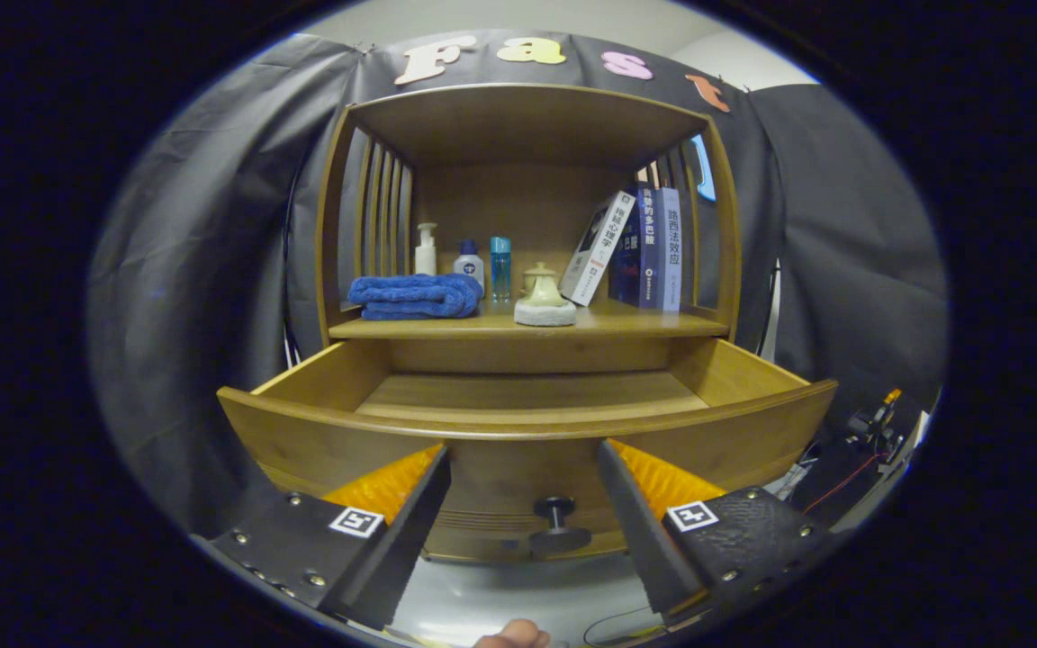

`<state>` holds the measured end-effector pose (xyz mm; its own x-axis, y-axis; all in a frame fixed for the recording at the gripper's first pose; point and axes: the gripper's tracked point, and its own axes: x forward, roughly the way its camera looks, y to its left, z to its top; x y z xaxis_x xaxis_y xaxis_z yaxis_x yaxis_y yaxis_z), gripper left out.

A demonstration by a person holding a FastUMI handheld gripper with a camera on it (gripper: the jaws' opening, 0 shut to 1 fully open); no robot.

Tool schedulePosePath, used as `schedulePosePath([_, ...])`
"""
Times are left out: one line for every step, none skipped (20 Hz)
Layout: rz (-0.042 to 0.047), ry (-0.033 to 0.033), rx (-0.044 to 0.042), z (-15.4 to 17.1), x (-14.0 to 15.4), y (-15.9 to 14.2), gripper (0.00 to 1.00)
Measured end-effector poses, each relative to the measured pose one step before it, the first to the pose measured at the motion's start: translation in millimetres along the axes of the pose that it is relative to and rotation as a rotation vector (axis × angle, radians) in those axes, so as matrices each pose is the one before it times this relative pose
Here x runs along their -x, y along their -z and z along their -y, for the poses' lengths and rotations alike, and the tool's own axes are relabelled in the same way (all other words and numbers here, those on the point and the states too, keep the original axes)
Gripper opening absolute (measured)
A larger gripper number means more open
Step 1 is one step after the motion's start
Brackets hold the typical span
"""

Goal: Pull open the drawer, take out the items inside it, and place them on the countertop above the cabinet.

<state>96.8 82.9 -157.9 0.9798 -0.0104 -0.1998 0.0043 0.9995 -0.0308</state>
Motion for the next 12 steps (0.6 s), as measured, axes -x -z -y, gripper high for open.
schedulePosePath([0.00074,-0.00046,-0.00032,0.11,-0.33,-0.3,0.99])
schedulePosePath([0.00163,-0.00109,-0.00264,-0.19,-2.21,-1.39,0.99])
schedulePosePath([-0.00041,-0.00079,-0.00272,-0.33,-2.89,-0.08,0.99])
schedulePosePath([0.00189,0.00032,-0.00251,-0.09,-3.4,-1.93,0.99])
schedulePosePath([-0.00009,0.00031,-0.00273,-0.43,-3.76,-1.01,0.99])
schedulePosePath([0.00192,-0.00055,-0.0034,-0.88,-3.72,-2.5,0.99])
schedulePosePath([0.00654,-0.00164,-0.00429,-0.38,-3.68,-3.64,0.99])
schedulePosePath([0.00727,-0.00277,-0.00652,-0.66,-3.68,-3.93,0.99])
schedulePosePath([-0.01221,-0.00131,-0.00232,0.45,-5.02,2.82,0.99])
schedulePosePath([0.01643,-0.00226,-0.0093,-0.03,0.53,-4.89,0.99])
schedulePosePath([-0.00809,-0.00361,-0.00776,0.06,-4.48,3.54,0.99])
schedulePosePath([0.00321,-0.00505,-0.00626,0.9,-2.77,-1.19,0.99])
